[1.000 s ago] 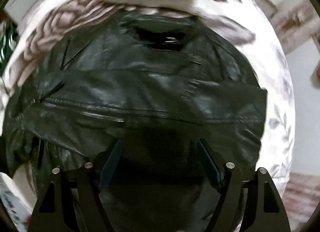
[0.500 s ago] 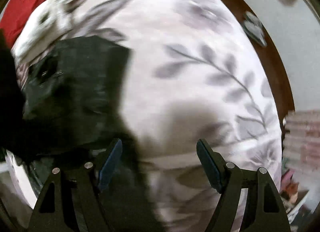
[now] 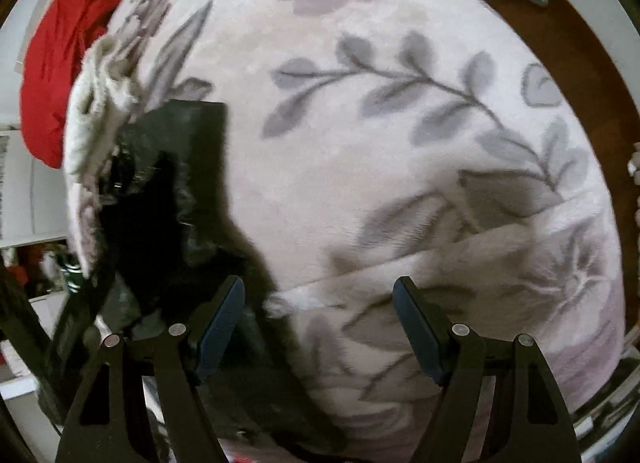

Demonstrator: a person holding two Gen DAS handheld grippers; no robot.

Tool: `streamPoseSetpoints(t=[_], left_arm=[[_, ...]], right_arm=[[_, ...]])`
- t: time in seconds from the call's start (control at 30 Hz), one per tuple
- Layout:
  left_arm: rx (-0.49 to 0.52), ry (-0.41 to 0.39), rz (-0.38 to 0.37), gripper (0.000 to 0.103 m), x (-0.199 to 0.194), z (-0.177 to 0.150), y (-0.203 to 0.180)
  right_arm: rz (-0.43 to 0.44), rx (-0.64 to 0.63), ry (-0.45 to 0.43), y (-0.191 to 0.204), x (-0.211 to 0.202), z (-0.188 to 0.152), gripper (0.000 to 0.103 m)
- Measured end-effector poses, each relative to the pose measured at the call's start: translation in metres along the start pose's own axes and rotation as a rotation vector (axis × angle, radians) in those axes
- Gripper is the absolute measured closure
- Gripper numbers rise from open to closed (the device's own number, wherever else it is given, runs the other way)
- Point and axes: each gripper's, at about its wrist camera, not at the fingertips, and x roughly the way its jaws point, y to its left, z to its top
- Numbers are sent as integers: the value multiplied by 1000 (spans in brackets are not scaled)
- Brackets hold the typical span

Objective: Fold large clothes

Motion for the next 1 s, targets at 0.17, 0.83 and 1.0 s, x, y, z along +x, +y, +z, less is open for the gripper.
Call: streamPoseSetpoints(t=[0.17, 0.83, 1.0], left_arm=[[-116, -59, 336, 17, -18, 14, 103], [-244, 58, 354, 0, 27, 20, 240], [-166, -15, 320, 0, 9, 33, 213]], right_arm=[[157, -13, 36, 37, 5, 17, 25], [-376, -366, 148, 191, 115, 35, 69], [-211, -414, 54, 246, 58, 13, 69]])
